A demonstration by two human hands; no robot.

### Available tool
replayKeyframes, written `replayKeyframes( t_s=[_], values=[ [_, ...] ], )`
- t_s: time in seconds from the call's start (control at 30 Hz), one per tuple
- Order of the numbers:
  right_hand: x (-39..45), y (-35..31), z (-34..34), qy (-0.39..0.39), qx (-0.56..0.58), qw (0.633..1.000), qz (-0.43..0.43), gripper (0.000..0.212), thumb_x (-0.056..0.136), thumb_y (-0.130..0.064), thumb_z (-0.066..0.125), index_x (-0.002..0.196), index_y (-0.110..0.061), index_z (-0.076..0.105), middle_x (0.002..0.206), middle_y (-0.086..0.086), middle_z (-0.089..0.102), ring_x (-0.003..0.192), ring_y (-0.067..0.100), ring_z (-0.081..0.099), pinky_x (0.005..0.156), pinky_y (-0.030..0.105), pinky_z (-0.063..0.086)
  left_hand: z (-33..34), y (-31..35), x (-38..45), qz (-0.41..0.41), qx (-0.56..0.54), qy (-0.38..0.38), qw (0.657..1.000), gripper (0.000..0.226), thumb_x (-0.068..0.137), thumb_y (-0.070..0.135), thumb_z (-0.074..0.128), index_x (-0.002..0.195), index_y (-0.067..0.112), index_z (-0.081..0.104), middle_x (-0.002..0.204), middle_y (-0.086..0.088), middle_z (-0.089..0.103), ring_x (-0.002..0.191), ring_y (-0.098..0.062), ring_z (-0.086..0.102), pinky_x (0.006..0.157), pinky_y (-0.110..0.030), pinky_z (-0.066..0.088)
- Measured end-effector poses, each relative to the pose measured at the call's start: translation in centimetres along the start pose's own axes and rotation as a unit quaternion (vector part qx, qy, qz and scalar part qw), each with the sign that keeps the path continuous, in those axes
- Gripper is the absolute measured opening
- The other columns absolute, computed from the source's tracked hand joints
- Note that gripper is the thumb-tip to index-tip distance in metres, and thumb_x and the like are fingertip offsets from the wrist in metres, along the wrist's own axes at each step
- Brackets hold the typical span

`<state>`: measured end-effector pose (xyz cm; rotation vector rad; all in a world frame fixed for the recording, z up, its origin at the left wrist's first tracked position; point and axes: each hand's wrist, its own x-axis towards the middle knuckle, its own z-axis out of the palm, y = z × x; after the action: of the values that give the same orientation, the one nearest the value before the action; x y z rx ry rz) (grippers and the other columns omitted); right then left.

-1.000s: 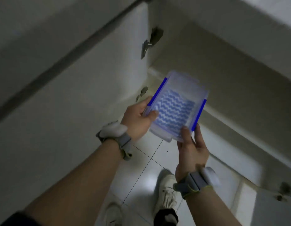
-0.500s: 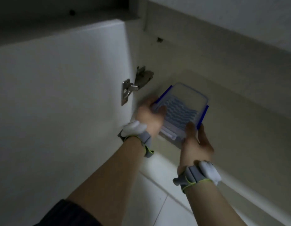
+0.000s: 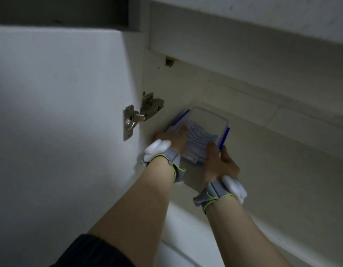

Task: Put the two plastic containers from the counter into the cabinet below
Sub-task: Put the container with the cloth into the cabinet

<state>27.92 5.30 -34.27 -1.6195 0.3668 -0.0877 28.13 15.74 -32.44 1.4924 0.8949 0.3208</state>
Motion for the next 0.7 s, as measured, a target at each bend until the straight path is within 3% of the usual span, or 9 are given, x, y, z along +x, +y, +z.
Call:
replayKeyframes(
  t_s=[0.1, 0.2, 0.27, 0.37, 0.47, 0.57, 0.63, 0.7],
  values=[
    [0.1, -0.3, -0.2, -0.018, -0.031, 0.999, -0.001, 0.053, 0.084, -0.052, 0.066, 0.134, -0.033, 0.062, 0.096, 0.002, 0.074, 0.071, 0.018, 0.064, 0.07, 0.025, 0.043, 0.2, -0.5, 0.4, 0.009, -0.007, 0.003, 1.0, 0.074, 0.082, 0.053, 0.066, 0.127, -0.005, 0.054, 0.13, -0.027, 0.058, 0.119, -0.038, 0.058, 0.101, -0.046, 0.046],
    [0.3, -0.2, 0.2, -0.024, -0.037, 0.999, -0.008, 0.055, 0.083, -0.052, 0.067, 0.134, -0.033, 0.062, 0.103, -0.001, 0.077, 0.08, 0.02, 0.068, 0.072, 0.024, 0.045, -0.1, -0.8, 1.0, 0.063, 0.003, -0.002, 0.998, 0.074, 0.077, 0.057, 0.068, 0.127, 0.003, 0.06, 0.133, -0.014, 0.062, 0.123, -0.029, 0.058, 0.105, -0.035, 0.043],
    [0.5, 0.0, 0.3, -0.024, -0.023, 0.999, -0.01, 0.057, 0.081, -0.052, 0.069, 0.135, -0.033, 0.062, 0.105, -0.003, 0.077, 0.082, 0.019, 0.068, 0.073, 0.024, 0.046, -0.3, -1.2, 1.0, 0.084, -0.009, 0.001, 0.996, 0.069, 0.077, 0.055, 0.07, 0.125, 0.005, 0.063, 0.131, -0.008, 0.064, 0.121, -0.025, 0.06, 0.099, -0.024, 0.041],
    [0.6, 0.2, 0.2, -0.035, -0.018, 0.999, -0.011, 0.062, 0.08, -0.054, 0.07, 0.138, -0.034, 0.059, 0.111, -0.003, 0.076, 0.083, 0.019, 0.067, 0.074, 0.023, 0.045, -0.4, -1.9, 0.7, 0.079, -0.056, 0.0, 0.995, 0.066, 0.075, 0.053, 0.074, 0.121, 0.006, 0.065, 0.125, -0.009, 0.068, 0.114, -0.025, 0.064, 0.091, -0.025, 0.045],
    [0.4, -0.1, -0.3, -0.061, -0.032, 0.998, 0.013, 0.078, 0.076, -0.064, 0.07, 0.145, -0.034, 0.049, 0.131, 0.004, 0.069, 0.107, 0.023, 0.069, 0.085, 0.027, 0.049, -0.7, -1.9, -0.6, 0.04, -0.035, 0.017, 0.998, 0.076, 0.069, 0.067, 0.071, 0.114, 0.006, 0.069, 0.112, -0.015, 0.073, 0.097, -0.027, 0.068, 0.074, -0.032, 0.049],
    [-1.0, -1.2, -2.7, -0.09, -0.062, 0.992, 0.063, 0.096, 0.071, -0.077, 0.063, 0.153, -0.038, 0.032, 0.147, 0.004, 0.055, 0.129, 0.024, 0.058, 0.102, 0.035, 0.046, -2.3, -0.9, -3.7, -0.025, -0.01, 0.04, 0.999, 0.072, 0.075, 0.061, 0.069, 0.114, 0.0, 0.065, 0.116, -0.019, 0.069, 0.107, -0.034, 0.065, 0.079, -0.034, 0.046],
    [-3.4, -2.9, -5.1, -0.112, -0.095, 0.984, 0.098, 0.095, 0.072, -0.077, 0.061, 0.153, -0.038, 0.032, 0.15, 0.002, 0.052, 0.133, 0.024, 0.054, 0.107, 0.035, 0.043, -4.0, 0.6, -6.8, -0.056, 0.044, 0.035, 0.997, 0.075, 0.075, 0.065, 0.064, 0.118, 0.003, 0.064, 0.119, -0.018, 0.068, 0.112, -0.035, 0.063, 0.078, -0.031, 0.04],
    [-6.7, -5.2, -8.3, -0.125, -0.108, 0.977, 0.137, 0.087, 0.075, -0.07, 0.064, 0.151, -0.037, 0.038, 0.149, 0.001, 0.053, 0.134, 0.022, 0.053, 0.11, 0.035, 0.041, -5.9, 2.6, -10.3, -0.08, 0.098, 0.01, 0.992, 0.081, 0.071, 0.073, 0.059, 0.118, 0.008, 0.065, 0.119, -0.014, 0.068, 0.112, -0.033, 0.063, 0.082, -0.033, 0.044]
  ],
)
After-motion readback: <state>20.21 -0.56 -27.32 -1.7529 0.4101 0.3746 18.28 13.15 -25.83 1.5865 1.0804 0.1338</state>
